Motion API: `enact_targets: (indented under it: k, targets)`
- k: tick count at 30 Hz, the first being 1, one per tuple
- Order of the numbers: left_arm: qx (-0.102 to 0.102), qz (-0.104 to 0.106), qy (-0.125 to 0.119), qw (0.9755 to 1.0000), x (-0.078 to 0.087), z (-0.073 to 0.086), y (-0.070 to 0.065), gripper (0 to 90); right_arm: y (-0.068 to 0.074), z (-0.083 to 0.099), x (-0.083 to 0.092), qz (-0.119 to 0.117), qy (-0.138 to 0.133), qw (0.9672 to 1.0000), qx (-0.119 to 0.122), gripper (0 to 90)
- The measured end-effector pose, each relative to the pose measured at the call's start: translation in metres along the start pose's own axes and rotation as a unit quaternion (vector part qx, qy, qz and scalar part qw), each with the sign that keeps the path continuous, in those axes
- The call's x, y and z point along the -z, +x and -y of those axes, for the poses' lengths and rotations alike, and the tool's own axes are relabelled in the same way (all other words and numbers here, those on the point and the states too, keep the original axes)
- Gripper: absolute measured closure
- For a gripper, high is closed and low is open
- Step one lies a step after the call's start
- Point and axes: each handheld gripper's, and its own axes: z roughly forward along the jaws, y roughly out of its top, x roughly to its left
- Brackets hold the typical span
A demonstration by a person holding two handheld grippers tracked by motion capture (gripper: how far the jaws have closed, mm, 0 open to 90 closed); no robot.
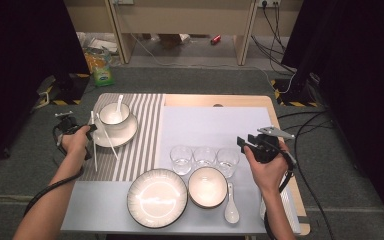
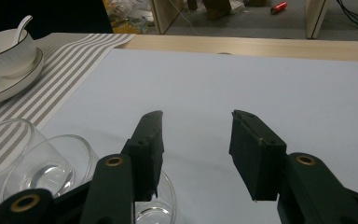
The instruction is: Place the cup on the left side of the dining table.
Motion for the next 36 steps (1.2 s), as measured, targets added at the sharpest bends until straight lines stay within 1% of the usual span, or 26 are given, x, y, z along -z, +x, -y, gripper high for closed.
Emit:
enact_targets:
  k: [6, 11, 13, 17, 21, 22, 23, 25, 28, 29, 30, 33, 35, 36]
  targets:
    - [0.001, 0.000, 0.003, 1.0000, -0.001, 0.000, -0.002, 82.2, 0.000, 0.000, 0.000, 0.000, 0.000, 1.0000, 0.000, 54.4]
    - [-0.004, -0.002, 0.003, 1.0000, -0.001, 0.000, -0.002, 81.8, 0.000, 0.000, 0.001, 0.000, 0.000, 1.0000, 0.000, 54.5]
    - [-0.009, -0.002, 0.004, 0.9999, -0.001, 0.000, -0.002, 81.2, -0.001, 0.000, 0.001, -0.001, -0.001, 1.0000, 0.000, 54.5]
    - [-0.011, 0.004, 0.003, 0.9999, 0.001, 0.002, -0.003, 79.7, -0.001, 0.000, 0.001, 0.001, 0.000, 1.0000, 0.001, 54.5]
    - [-0.029, 0.005, -0.003, 0.9996, 0.006, 0.003, -0.004, 76.8, 0.000, 0.001, 0.001, 0.000, 0.000, 1.0000, -0.001, 54.6]
    - [-0.033, 0.009, -0.003, 0.9994, 0.008, 0.004, -0.004, 76.4, 0.000, 0.001, 0.001, 0.001, 0.000, 1.0000, -0.001, 54.6]
    - [-0.035, 0.014, -0.004, 0.9993, 0.011, 0.004, -0.005, 75.7, 0.000, 0.001, 0.001, 0.001, 0.000, 1.0000, -0.003, 54.6]
    - [-0.036, 0.017, -0.006, 0.9992, 0.015, 0.004, -0.005, 72.7, 0.000, 0.001, 0.002, 0.002, 0.000, 1.0000, -0.003, 54.6]
    - [-0.056, 0.014, -0.008, 0.9983, 0.022, 0.005, -0.005, 71.8, -0.001, 0.001, 0.002, 0.002, -0.001, 1.0000, -0.001, 54.7]
    - [-0.058, 0.015, -0.008, 0.9982, 0.024, 0.006, -0.005, 71.2, 0.000, 0.001, 0.002, 0.002, -0.001, 1.0000, -0.001, 54.7]
    - [-0.062, 0.020, -0.004, 0.9979, 0.026, 0.007, -0.006, 70.3, 0.000, 0.001, 0.002, 0.002, -0.001, 1.0000, -0.001, 54.7]
    - [-0.073, 0.025, 0.003, 0.9970, 0.032, 0.010, -0.008, 68.7, 0.000, 0.001, 0.002, 0.002, 0.000, 1.0000, -0.003, 54.7]
    - [-0.082, 0.022, 0.007, 0.9963, 0.036, 0.013, -0.010, 67.1, 0.000, 0.001, 0.002, 0.003, 0.001, 1.0000, -0.003, 54.7]
    - [-0.087, 0.025, 0.014, 0.9958, 0.038, 0.014, -0.010, 66.2, 0.000, 0.001, 0.002, 0.002, 0.000, 1.0000, -0.002, 54.7]
